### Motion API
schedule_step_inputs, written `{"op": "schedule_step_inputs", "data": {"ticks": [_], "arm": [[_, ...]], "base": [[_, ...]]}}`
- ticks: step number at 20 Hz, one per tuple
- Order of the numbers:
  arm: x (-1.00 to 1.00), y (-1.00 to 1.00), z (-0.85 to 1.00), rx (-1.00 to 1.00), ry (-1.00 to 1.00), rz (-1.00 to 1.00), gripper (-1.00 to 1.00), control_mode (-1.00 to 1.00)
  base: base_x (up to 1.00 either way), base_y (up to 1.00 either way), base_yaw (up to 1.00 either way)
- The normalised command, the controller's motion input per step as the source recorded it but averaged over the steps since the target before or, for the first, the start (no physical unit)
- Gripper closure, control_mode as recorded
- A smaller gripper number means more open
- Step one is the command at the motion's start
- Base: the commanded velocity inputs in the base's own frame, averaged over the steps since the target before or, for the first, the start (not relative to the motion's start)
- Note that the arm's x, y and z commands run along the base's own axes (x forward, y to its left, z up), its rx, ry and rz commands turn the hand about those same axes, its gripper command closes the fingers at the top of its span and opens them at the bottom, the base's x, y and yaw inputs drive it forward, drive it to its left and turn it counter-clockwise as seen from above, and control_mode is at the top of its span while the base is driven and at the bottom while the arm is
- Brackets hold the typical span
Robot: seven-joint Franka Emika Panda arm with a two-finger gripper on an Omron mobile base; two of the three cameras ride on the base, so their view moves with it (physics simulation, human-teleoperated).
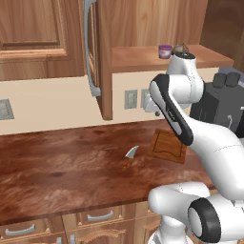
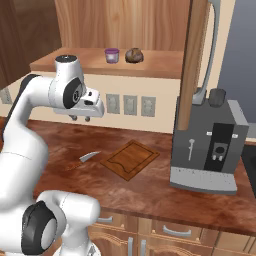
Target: Pick the bread, place it on the cutting board, pick the jam, place it on the counter, and close the cabinet.
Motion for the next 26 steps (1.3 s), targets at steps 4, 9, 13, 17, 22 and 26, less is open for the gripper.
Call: {"op": "schedule_step_inputs", "data": {"ticks": [4, 9, 13, 17, 22, 26], "arm": [[-0.01, 0.00, 0.00, 0.00, -0.05, 0.00, -1.00, -1.00], [-0.04, 0.00, 0.08, 0.00, -0.14, 0.00, -1.00, -1.00], [-0.14, 0.00, 0.16, 0.00, -0.17, 0.00, -1.00, -1.00], [-0.21, 0.00, 0.27, 0.00, -0.10, 0.00, -1.00, -1.00], [-0.11, 0.00, 0.27, 0.00, -0.07, 0.00, -1.00, -1.00], [-0.08, 0.00, 0.26, 0.00, -0.06, 0.00, -1.00, -1.00]], "base": [[0.00, 0.00, 0.00], [0.00, 0.00, 0.00], [0.00, 0.00, 0.00], [0.00, 0.00, 0.00], [0.00, 0.00, 0.00], [0.00, 0.00, 0.00]]}}
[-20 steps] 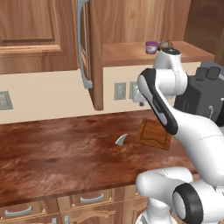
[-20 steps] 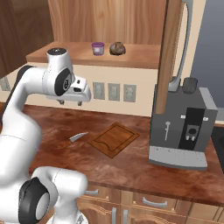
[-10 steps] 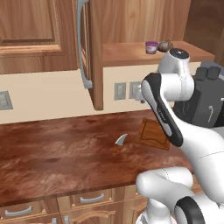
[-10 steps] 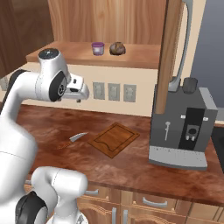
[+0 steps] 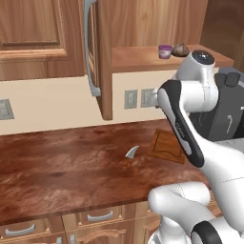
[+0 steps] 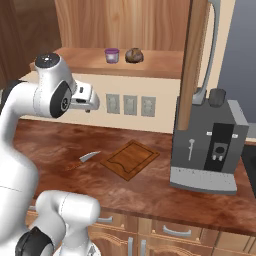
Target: Pick the bread, place it on the cutting board, pick the jam, place it on the counter, and close the cabinet.
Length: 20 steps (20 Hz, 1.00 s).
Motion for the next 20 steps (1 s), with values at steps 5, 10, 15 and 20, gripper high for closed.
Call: {"op": "schedule_step_inputs", "data": {"ticks": [5, 10, 15, 20], "arm": [[-0.01, -0.01, 0.23, 0.00, -0.09, 0.00, -1.00, -1.00], [-0.07, -0.06, 0.22, 0.00, -0.10, 0.00, -1.00, -1.00], [-0.03, -0.07, 0.20, 0.00, -0.12, 0.00, -1.00, -1.00], [-0.05, -0.10, 0.22, 0.00, -0.16, 0.00, -1.00, -1.00]], "base": [[0.00, 0.00, 0.00], [0.00, 0.00, 0.00], [0.00, 0.00, 0.00], [0.00, 0.00, 0.00]]}}
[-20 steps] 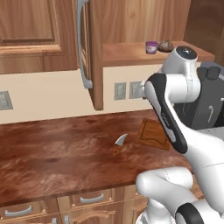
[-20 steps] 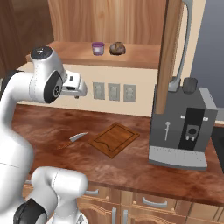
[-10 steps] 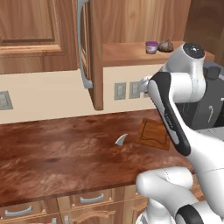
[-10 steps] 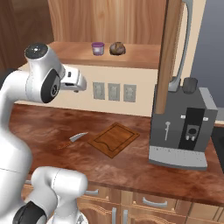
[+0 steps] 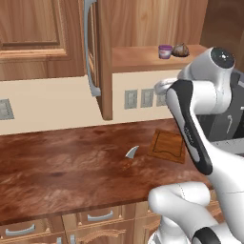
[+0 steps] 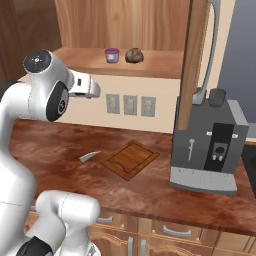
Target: Pick the bread, place it on the cutting board, pick the jam, place it on the counter, and close the cabinet.
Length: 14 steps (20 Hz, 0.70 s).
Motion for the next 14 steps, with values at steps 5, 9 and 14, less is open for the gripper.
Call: {"op": "schedule_step_inputs", "data": {"ticks": [5, 9, 14], "arm": [[-0.05, -0.03, 0.23, 0.00, -0.16, 0.00, -1.00, -1.00], [-0.08, 0.00, 0.29, 0.00, -0.16, 0.00, -1.00, -1.00], [0.00, 0.00, 0.35, 0.00, -0.10, 0.00, -1.00, -1.00]], "base": [[0.00, 0.00, 0.00], [0.00, 0.00, 0.00], [0.00, 0.00, 0.00]]}}
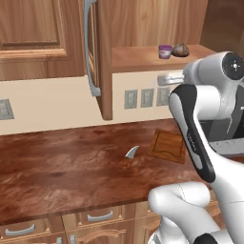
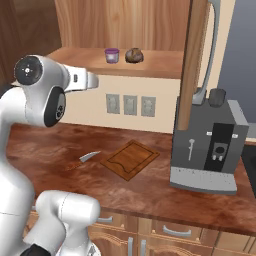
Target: Pick the bread, place it on the cutting board, pick the jam, place it on the counter, and close the cabinet.
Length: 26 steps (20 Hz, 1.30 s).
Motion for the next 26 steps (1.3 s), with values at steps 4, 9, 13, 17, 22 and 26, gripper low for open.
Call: {"op": "schedule_step_inputs", "data": {"ticks": [4, 9, 13, 17, 22, 26], "arm": [[0.00, 0.00, 0.41, 0.00, -0.01, 0.00, -1.00, -1.00], [0.00, 0.00, 0.33, 0.00, 0.02, 0.00, -1.00, -1.00], [0.00, 0.00, 0.32, 0.00, 0.05, 0.00, -1.00, -1.00], [0.00, 0.00, 0.28, 0.00, 0.05, 0.00, -1.00, -1.00], [0.03, -0.01, 0.24, 0.00, 0.05, -0.01, -1.00, -1.00], [0.00, -0.12, 0.05, 0.00, 0.02, 0.00, -1.00, -1.00]], "base": [[0.00, 0.00, 0.00], [0.00, 0.00, 0.00], [0.00, 0.00, 0.00], [0.00, 0.00, 0.00], [0.00, 0.00, 0.00], [0.00, 0.00, 0.00]]}}
